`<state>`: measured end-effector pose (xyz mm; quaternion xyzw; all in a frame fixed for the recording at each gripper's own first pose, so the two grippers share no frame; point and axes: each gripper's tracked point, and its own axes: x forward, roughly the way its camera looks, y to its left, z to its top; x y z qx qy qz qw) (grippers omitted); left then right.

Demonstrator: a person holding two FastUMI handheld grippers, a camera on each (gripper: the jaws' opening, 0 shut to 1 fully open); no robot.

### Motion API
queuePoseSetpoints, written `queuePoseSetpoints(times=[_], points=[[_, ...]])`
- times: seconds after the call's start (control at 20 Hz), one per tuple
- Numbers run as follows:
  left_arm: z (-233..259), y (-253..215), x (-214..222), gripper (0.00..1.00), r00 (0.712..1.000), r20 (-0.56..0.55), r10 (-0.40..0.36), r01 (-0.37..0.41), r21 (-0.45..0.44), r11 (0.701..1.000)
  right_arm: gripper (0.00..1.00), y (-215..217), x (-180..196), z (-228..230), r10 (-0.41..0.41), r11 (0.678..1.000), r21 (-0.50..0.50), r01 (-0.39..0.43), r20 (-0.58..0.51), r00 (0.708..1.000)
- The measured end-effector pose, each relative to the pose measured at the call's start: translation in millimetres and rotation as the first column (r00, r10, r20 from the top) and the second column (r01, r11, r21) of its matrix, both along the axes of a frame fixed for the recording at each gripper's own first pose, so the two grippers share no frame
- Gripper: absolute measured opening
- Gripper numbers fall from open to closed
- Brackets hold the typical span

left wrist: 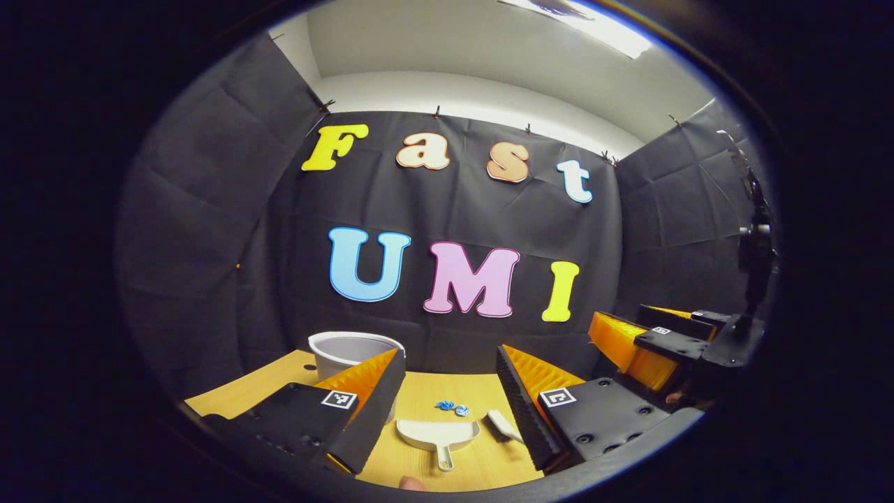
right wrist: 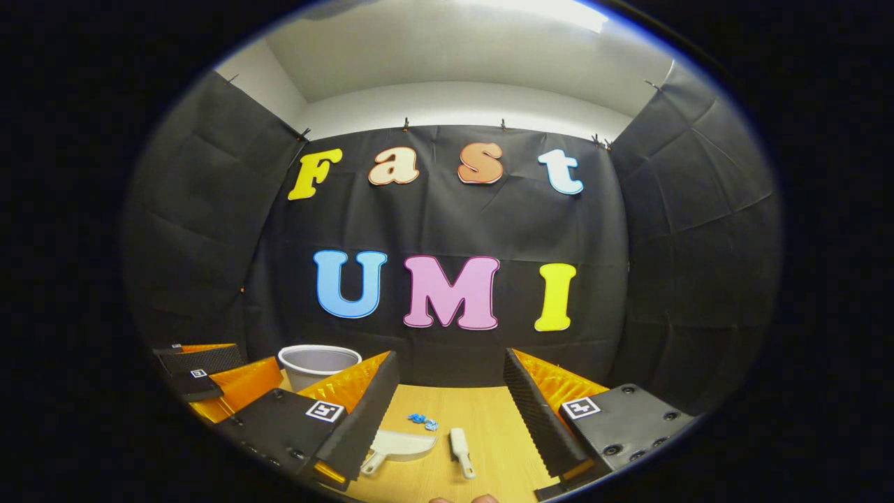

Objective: Pick up the small broom and dustpan from the desktop, sweep the trash into the dustpan with the broom, and then empty the trash into the garbage bin.

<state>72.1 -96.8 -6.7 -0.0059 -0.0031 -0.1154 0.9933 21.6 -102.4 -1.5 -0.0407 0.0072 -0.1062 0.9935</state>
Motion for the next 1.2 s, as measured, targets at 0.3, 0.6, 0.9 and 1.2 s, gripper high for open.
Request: queuePoseSetpoints(times=[0.3,0.6,0.9,1.2], points=[[-50.0,-26.0,69.4,0.77,0.990,-0.133,0.044,-0.036,0.067,0.997,0.96,-48.9,50.4,-4.5,-0.003,1.000,0.012,0.003,0.015,1.000],[-140.7,-40.9,124.3,0.77,0.944,-0.314,0.098,-0.048,0.163,0.985,0.96,-89.1,98.1,-23.2,0.005,0.999,0.043,-0.004,-0.005,1.000],[-238.7,-39.1,146.2,0.79,0.681,-0.705,0.198,-0.046,0.230,0.972,0.96,-116.6,129.5,-66.2,0.030,0.994,0.104,-0.022,-0.082,0.996],[-294.3,-25.7,139.9,0.80,0.396,-0.877,0.272,0.077,0.327,0.942,0.97,-135.9,140.3,-130.3,0.039,0.974,0.228,0.013,-0.222,0.974]])
